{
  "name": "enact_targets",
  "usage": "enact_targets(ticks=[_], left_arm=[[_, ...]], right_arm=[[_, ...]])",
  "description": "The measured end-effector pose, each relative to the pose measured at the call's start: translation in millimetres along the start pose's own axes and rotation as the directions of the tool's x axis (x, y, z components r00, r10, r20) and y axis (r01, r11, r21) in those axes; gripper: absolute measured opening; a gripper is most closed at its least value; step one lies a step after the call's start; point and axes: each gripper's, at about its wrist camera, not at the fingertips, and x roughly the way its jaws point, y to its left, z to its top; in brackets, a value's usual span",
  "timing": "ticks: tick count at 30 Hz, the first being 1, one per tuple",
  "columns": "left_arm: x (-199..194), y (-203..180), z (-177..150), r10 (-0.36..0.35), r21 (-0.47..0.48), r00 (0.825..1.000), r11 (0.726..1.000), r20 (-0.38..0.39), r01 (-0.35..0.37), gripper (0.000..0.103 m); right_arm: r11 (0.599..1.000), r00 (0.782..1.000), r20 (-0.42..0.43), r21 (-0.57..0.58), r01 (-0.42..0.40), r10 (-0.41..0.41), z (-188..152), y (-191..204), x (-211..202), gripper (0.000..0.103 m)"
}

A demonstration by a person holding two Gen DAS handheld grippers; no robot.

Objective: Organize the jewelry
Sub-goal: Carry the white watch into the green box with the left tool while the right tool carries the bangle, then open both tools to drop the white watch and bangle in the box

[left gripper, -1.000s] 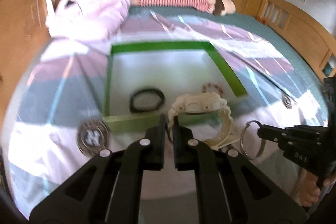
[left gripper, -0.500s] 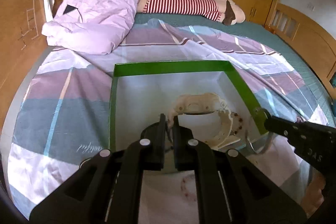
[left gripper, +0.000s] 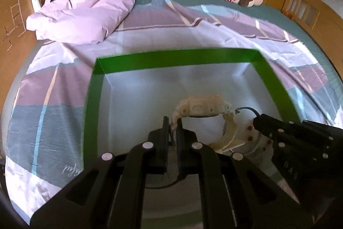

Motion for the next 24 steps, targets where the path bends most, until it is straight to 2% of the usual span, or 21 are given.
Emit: enact_targets(ticks=[8, 14, 19, 22, 23, 24], left_arm=[[32.2, 15.0, 4.7, 0.002, -0.042, 0.995, 0.999, -0.096, -0.006, 0.006], [38.2, 24.1, 3.9, -0.025, -0.075, 0.992, 0.997, -0.127, 0.016, 0.006], [37.9, 26.9, 3.7, -0.010, -0.096, 0.989, 0.995, -0.148, -0.004, 0.015], [37.5, 29.7, 3.9, -0.002, -0.098, 0.989, 0.995, -0.149, -0.012, 0.024], [37.3, 29.7, 4.1, -0.016, -0.099, 0.989, 0.995, -0.148, 0.001, 0.027], [36.7, 28.4, 4.5, -0.031, -0.096, 0.989, 0.995, -0.146, 0.017, 0.038]], right_arm=[[1.000, 0.995, -0.102, 0.011, 0.017, -0.016, -2.8, -8.1, 31.1, 0.004], [1.000, 0.992, -0.128, -0.017, 0.006, -0.008, -6.3, -0.6, 37.8, 0.004], [1.000, 0.992, -0.122, -0.008, 0.001, -0.002, -10.5, -0.9, 39.0, 0.004], [0.999, 0.990, -0.138, 0.023, -0.027, 0.030, -9.2, -4.1, 38.7, 0.013], [0.999, 0.989, -0.142, 0.020, -0.034, 0.037, -9.5, -3.8, 37.6, 0.020], [0.999, 0.989, -0.143, 0.011, -0.040, 0.041, -10.1, -2.3, 36.6, 0.032]])
